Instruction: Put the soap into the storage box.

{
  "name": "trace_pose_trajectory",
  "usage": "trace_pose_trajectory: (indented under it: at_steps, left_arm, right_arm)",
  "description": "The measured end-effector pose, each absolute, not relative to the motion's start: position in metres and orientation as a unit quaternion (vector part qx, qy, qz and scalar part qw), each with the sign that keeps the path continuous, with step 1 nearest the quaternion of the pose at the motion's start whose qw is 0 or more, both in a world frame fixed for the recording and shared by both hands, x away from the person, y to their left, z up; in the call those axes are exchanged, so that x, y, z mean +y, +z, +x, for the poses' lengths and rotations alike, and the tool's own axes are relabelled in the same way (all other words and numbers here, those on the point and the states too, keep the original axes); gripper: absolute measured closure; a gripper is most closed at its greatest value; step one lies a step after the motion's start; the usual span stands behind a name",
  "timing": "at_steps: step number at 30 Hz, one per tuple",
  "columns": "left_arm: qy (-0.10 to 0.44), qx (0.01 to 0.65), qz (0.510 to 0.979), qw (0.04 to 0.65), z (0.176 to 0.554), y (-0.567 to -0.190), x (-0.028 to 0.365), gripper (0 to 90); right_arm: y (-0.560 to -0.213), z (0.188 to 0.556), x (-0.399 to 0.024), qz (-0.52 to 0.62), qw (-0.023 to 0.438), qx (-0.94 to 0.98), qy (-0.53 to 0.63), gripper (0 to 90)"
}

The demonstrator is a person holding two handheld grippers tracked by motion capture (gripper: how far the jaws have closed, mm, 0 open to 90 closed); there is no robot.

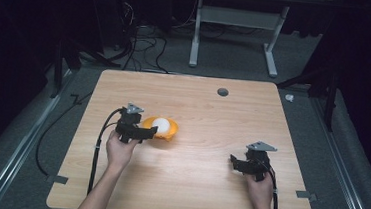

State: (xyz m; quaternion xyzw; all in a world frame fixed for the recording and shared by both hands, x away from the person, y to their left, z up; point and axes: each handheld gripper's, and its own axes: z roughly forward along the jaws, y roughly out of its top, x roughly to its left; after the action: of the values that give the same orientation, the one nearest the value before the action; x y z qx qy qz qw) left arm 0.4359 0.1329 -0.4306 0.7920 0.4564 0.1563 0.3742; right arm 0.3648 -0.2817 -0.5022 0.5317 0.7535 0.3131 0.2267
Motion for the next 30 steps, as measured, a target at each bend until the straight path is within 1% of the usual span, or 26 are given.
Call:
trace_pose_trajectory:
  at_steps: [6, 21, 25, 30]
  left_arm:
    - [0.159, 0.457, 0.783, 0.392, 0.428, -0.426, 0.14, 23.2]
    - [0.158, 0.461, 0.778, 0.397, 0.417, -0.427, 0.152, 22.9]
    - [0.144, 0.467, 0.773, 0.404, 0.416, -0.43, 0.157, 22.8]
    - [0.141, 0.469, 0.772, 0.404, 0.412, -0.432, 0.161, 22.7]
  right_arm:
    - [-0.502, 0.365, -0.281, 0.532, 0.227, 0.754, 0.313, 22.2]
    - [-0.502, 0.365, -0.281, 0.532, 0.227, 0.754, 0.312, 22.2]
    - [-0.502, 0.365, -0.281, 0.532, 0.227, 0.754, 0.313, 22.2]
    - [-0.502, 0.365, -0.281, 0.531, 0.227, 0.754, 0.313, 22.2]
